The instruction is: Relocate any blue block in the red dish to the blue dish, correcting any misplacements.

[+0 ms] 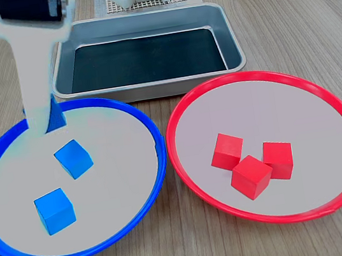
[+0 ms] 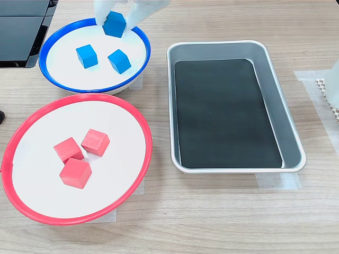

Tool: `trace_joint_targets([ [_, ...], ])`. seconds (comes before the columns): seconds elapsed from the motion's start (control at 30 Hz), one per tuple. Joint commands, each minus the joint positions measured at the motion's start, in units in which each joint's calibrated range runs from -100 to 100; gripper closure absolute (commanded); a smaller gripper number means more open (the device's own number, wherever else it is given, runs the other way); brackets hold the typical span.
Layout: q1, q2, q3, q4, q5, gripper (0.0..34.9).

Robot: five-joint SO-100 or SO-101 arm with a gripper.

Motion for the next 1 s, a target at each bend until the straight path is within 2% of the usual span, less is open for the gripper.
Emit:
trace_joint_targets([
  [0.0, -0.9, 1.6, -4.4, -0.4, -0.4, 34.8],
  [0.4, -5.4, 8.5, -12.5, 1.4, -1.0, 34.8],
  [0.7, -7.0, 10.8, -11.8, 1.6, -1.1, 34.8],
  [0.87, -6.3, 11.5, -12.0, 1.7, -1.1, 31.4],
  [0.97, -5.7, 11.6, -12.0, 1.8, -1.2, 26.8],
])
